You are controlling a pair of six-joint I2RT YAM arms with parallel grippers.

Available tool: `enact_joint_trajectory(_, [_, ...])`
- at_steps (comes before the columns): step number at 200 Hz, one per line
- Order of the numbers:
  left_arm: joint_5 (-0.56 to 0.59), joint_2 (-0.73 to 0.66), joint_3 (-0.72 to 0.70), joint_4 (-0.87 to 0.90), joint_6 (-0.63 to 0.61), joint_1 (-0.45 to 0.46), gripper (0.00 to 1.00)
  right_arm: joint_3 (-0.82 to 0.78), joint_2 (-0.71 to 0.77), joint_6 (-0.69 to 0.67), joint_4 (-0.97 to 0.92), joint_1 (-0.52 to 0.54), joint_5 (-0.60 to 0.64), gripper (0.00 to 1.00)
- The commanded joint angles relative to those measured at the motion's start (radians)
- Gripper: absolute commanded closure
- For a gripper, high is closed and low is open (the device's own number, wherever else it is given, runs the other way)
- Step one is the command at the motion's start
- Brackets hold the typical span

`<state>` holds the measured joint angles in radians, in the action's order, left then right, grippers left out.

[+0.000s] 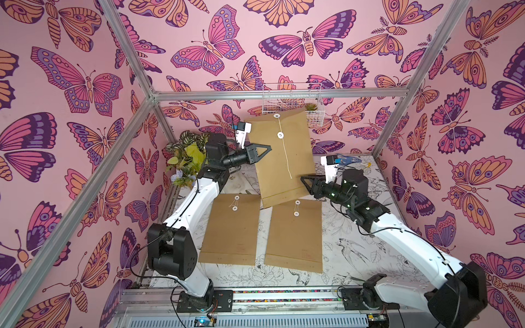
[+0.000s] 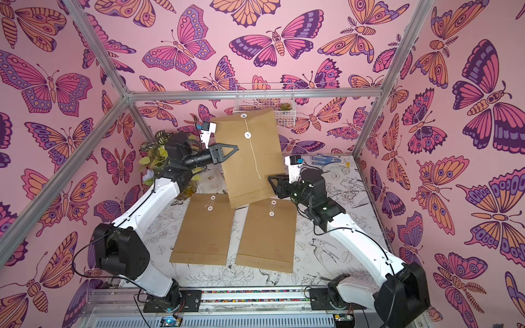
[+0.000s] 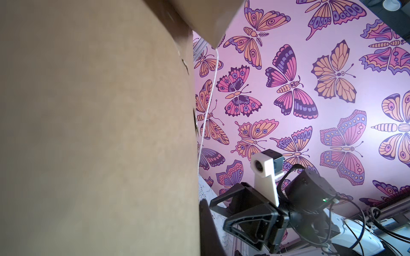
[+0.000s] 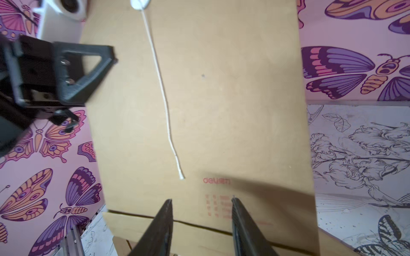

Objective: Close the mouth of the file bag
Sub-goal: Close the file bag.

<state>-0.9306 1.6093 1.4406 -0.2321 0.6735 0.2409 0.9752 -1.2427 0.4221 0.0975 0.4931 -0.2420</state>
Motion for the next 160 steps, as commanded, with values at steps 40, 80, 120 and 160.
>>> enact_joint_trajectory(40, [0.004,-0.048,0.007,0.045,-0.048,0.011,1.00,0.137,-0.144,-0.045,0.103,0.064,-0.002,0.58])
enact_joint_trajectory(80, [-0.004,-0.052,0.026,0.080,-0.082,0.022,1.00,0.162,-0.197,-0.009,0.158,0.079,-0.011,0.56])
enact_joint_trajectory(120, [-0.011,-0.059,0.036,0.086,-0.086,0.033,1.00,0.185,-0.239,-0.038,0.146,0.119,0.031,0.59])
enact_joint_trajectory(160, [-0.016,-0.060,0.047,0.104,-0.099,0.045,1.00,0.195,-0.272,-0.062,0.180,0.150,0.120,0.62])
